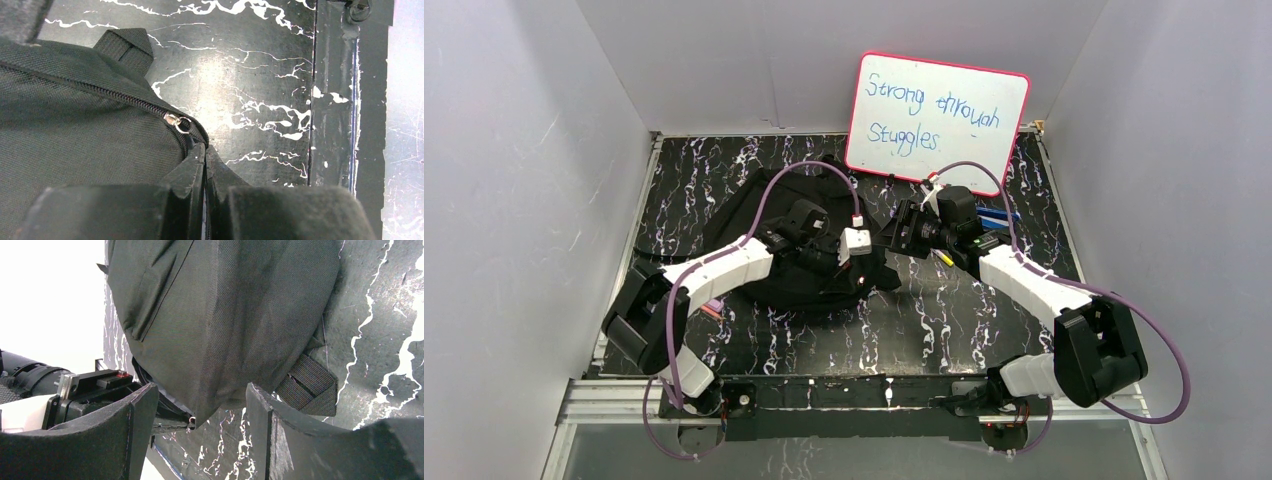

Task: Pack the student bag
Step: Zip the student bag at the center of the board.

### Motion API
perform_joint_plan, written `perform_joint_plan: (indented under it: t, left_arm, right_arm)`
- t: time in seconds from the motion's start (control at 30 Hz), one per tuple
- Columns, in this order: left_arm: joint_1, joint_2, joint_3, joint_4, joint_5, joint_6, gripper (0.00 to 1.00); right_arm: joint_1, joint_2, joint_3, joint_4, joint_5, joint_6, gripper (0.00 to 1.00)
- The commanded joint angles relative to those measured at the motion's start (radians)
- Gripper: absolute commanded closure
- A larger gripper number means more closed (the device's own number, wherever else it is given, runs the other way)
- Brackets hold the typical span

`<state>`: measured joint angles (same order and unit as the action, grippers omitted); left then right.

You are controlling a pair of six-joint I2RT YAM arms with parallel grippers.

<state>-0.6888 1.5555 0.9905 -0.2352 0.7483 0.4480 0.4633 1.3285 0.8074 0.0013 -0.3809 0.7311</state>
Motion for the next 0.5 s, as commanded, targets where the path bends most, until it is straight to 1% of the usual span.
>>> perform_joint_plan:
  t: [0.0, 0.1, 0.2, 0.37, 0.47]
  left_arm:
    - [0.003, -0.043, 0.048, -0.033, -0.065, -0.011, 1.0]
    - [0.005, -0.075, 0.058, -0.026, -0.152, -0.023, 1.0]
    - [0.003, -0.108, 0.058, -0.019, -0.204, -0.025, 1.0]
    - [0.004, -0.142, 0.041, -0.02, -0.242, -0.02, 1.0]
    - [0.003, -0.15, 0.033, -0.023, -0.239, -0.021, 1.0]
  right_arm:
    - [0.001, -0.008, 0.003, 0.036, -0.01, 0.001, 0.27]
    - [0.0, -0.008, 0.005, 0.035, -0.011, 0.001, 0.28]
    - [0.002, -0.003, 0.011, 0.034, -0.013, 0.0, 0.28]
    - [0.01, 0.007, 0.025, 0.033, -0.013, 0.0, 0.28]
    - [0.012, 0.015, 0.031, 0.031, -0.014, 0.0, 0.28]
